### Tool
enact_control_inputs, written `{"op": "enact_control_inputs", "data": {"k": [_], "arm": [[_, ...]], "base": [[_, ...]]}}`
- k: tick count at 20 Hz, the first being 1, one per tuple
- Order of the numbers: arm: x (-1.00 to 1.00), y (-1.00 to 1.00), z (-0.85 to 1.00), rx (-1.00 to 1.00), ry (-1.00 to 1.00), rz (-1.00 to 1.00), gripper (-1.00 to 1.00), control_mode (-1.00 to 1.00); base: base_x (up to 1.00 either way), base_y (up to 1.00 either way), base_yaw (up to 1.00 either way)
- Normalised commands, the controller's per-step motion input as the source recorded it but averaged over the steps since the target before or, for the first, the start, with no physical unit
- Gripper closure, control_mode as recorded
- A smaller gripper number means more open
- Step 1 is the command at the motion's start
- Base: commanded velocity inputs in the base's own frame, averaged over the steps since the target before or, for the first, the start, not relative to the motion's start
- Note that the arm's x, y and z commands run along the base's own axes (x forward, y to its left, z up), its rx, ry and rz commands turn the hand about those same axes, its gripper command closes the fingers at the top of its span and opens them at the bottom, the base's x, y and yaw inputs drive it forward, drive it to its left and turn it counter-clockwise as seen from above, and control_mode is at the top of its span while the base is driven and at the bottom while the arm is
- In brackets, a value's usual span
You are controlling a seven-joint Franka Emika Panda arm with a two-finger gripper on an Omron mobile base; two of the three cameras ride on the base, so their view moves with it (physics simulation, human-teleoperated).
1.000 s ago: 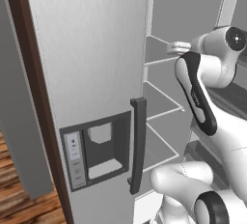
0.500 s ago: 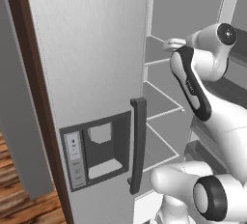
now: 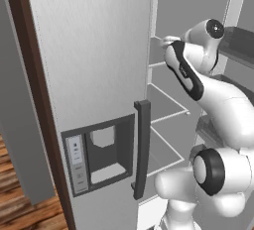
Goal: Place the orange in the correct fridge rack based on whether it is a fruit or vegetable. Finally, close the fridge door.
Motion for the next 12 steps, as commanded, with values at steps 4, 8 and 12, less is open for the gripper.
{"op": "enact_control_inputs", "data": {"k": [4, 8, 12], "arm": [[0.90, 0.00, -0.30, 0.00, 0.00, 0.00, -1.00, -1.00], [0.78, 0.00, -0.23, -0.02, 0.00, 0.00, -1.00, -1.00], [0.37, 0.00, -0.01, -0.01, 0.00, 0.00, -1.00, -1.00]], "base": [[0.00, 0.00, 0.00], [0.00, 0.00, 0.00], [0.00, 0.00, 0.00]]}}
